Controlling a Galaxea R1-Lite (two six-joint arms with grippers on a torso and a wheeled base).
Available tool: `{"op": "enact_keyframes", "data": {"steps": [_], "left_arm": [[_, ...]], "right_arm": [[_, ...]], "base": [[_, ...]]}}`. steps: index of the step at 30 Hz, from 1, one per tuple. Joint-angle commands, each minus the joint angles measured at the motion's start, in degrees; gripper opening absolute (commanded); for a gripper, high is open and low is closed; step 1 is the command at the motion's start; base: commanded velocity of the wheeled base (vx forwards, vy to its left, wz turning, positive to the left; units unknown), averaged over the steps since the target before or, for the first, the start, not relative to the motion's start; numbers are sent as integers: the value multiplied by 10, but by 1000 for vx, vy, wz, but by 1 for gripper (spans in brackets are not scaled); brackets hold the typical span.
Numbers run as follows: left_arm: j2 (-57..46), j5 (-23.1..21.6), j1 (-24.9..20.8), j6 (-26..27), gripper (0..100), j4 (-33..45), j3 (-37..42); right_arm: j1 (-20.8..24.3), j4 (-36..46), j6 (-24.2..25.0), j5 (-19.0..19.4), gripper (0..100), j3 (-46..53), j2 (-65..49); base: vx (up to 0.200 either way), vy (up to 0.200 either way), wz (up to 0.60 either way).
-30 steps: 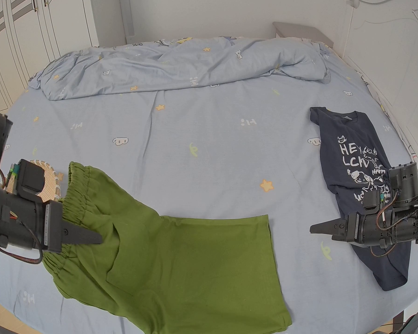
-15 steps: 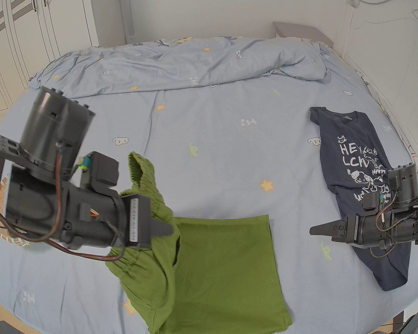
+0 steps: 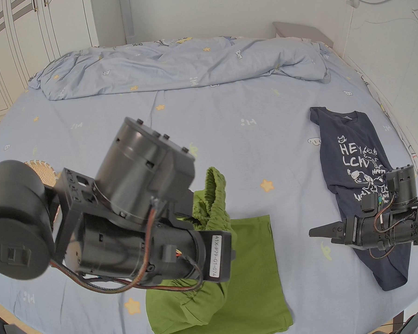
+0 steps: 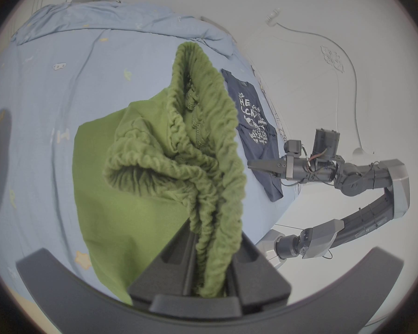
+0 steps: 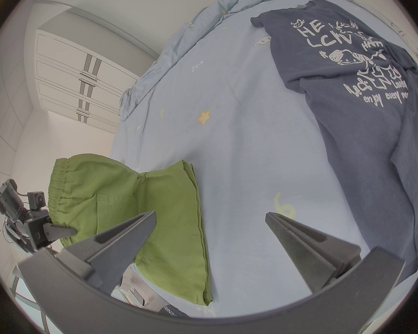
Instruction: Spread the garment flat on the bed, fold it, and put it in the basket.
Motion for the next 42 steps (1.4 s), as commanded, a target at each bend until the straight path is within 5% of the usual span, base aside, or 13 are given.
{"op": "enact_keyframes", "data": {"steps": [1, 15, 16, 27, 33, 35, 41, 42], "left_arm": [[21, 0, -19, 0, 0, -13, 0], [105, 3, -45, 0, 0, -85, -9], [111, 9, -45, -1, 100, -87, -12], [112, 17, -51, -28, 100, -113, -14], [50, 6, -12, -42, 100, -112, 17], [17, -12, 12, -47, 100, -112, 37], [-89, -206, 193, -35, 100, -117, 159], [-91, -211, 198, -33, 100, -118, 162]], "right_arm": [[0, -1, 1, 0, 100, 0, 8], [-2, -3, 0, 0, 100, 3, 12], [-2, -3, 0, 0, 100, 3, 12], [-2, -3, 0, 0, 100, 4, 12], [0, -2, 0, 0, 100, 4, 10], [0, -2, 0, 1, 100, 3, 8], [1, 3, 1, 2, 100, -26, -27], [1, 4, 1, 2, 100, -27, -28]], "base": [[0, 0, 0], [0, 0, 0], [0, 0, 0], [0, 0, 0], [0, 0, 0], [0, 0, 0], [0, 0, 0], [0, 0, 0]]}}
